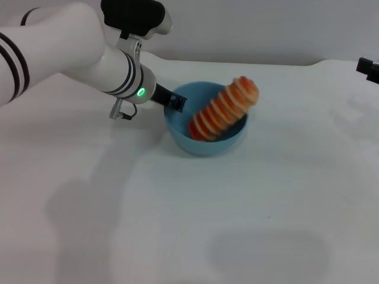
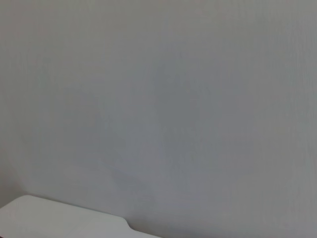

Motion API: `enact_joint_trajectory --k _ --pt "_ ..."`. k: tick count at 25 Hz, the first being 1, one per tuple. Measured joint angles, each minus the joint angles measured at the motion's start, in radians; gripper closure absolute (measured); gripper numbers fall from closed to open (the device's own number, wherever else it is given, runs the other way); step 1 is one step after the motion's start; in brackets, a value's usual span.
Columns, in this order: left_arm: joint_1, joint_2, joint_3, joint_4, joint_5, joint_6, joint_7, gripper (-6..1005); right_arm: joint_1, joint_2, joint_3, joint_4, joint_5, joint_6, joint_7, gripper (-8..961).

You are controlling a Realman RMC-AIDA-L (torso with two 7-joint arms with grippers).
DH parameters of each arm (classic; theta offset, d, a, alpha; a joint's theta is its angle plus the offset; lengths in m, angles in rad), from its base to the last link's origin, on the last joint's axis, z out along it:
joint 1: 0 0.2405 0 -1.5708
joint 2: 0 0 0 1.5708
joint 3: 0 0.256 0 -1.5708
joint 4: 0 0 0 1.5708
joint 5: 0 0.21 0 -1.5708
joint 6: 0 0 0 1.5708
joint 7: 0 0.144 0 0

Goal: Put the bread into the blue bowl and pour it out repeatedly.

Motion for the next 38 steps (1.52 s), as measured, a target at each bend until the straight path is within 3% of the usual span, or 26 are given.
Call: enact_joint_trajectory --k 2,8,13,16,22,24,27,28,31,34,38 --pt "0.001 -0.001 0.001 0.011 0.000 0.003 0.002 936 0.002 -0.001 -0.001 0.009 0.000 0.005 -0.001 273" --pt "0.022 -0.001 0.014 0.074 0.001 0.003 0.001 738 0.004 0.001 -0.005 0.018 0.000 0.009 -0.012 273" --pt "0.085 0.000 0.010 0.181 0.001 -0.031 0.002 503 0.004 0.002 0.000 0.020 0.000 0.012 -0.012 274" --pt "0.148 0.001 0.000 0.276 0.002 -0.104 0.002 252 0.003 0.003 0.000 0.021 0.000 0.028 -0.022 274" --pt "0.262 -0.002 -0.007 0.386 -0.003 -0.315 0.002 187 -0.002 0.005 0.000 0.036 0.015 0.071 -0.070 274" --pt "0.296 -0.007 0.012 0.388 -0.018 -0.403 -0.002 165 -0.005 0.005 0.000 0.084 0.098 0.089 -0.174 274" --pt "0.339 -0.009 0.097 0.384 -0.051 -0.531 -0.005 132 -0.014 0.005 0.000 0.216 0.309 0.098 -0.429 274" --pt "0.364 -0.009 0.167 0.381 -0.074 -0.620 -0.005 132 -0.016 0.005 -0.001 0.259 0.379 0.097 -0.518 274" --pt "0.387 -0.009 0.236 0.376 -0.093 -0.709 -0.006 131 -0.012 0.004 -0.001 0.368 0.508 0.096 -0.723 274" --pt "0.418 -0.011 0.394 0.346 -0.124 -0.915 -0.023 131 -0.001 0.003 0.000 0.499 0.658 0.094 -0.937 273" --pt "0.424 -0.014 0.532 0.287 -0.178 -1.060 -0.077 132 0.016 0.006 0.000 0.656 0.908 0.068 -1.174 273"
